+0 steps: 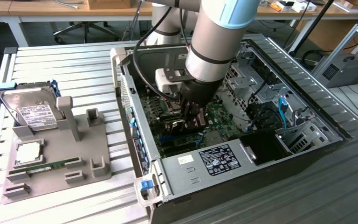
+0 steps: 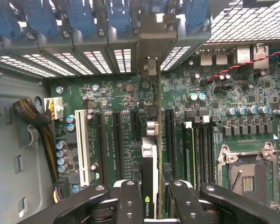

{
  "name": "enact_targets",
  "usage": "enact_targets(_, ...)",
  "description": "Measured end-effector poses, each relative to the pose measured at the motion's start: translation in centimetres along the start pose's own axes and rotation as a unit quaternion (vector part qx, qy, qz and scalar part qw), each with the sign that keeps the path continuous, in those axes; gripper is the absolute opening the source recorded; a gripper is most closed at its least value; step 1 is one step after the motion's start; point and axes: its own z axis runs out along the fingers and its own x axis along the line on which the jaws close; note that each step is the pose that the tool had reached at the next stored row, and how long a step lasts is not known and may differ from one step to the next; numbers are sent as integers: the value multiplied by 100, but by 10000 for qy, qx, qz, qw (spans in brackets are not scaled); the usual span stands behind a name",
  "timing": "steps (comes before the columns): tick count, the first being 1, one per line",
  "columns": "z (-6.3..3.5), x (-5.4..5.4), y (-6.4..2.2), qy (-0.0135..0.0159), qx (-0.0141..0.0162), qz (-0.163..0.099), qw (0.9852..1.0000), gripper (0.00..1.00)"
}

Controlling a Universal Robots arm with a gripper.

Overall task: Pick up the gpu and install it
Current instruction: 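Insert the gpu into the slot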

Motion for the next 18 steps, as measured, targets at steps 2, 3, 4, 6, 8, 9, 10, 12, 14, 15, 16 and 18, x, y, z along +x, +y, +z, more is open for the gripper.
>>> enact_targets(2,7,-1,0,0,0,-22,10000,27)
enact_targets(3,8,-1,0,2,-1,-30,10000,27)
enact_targets(4,9,-1,0,2,-1,-31,10000,27)
enact_targets(6,12,-3,0,1,-1,-32,10000,27)
enact_targets(8,13,-5,0,-3,-1,-33,10000,27)
enact_targets(9,14,-6,0,-7,-1,-34,10000,27)
enact_targets(10,14,-7,0,-9,-1,-35,10000,27)
enact_targets(12,14,-9,0,-11,-1,-39,10000,27)
enact_targets(14,7,-10,0,-10,-2,-39,10000,27)
enact_targets(15,5,-10,0,-11,-2,-40,10000,27)
enact_targets(16,1,-10,1,-10,-3,-40,10000,27)
enact_targets(18,-6,-10,0,-12,-2,-40,10000,27)
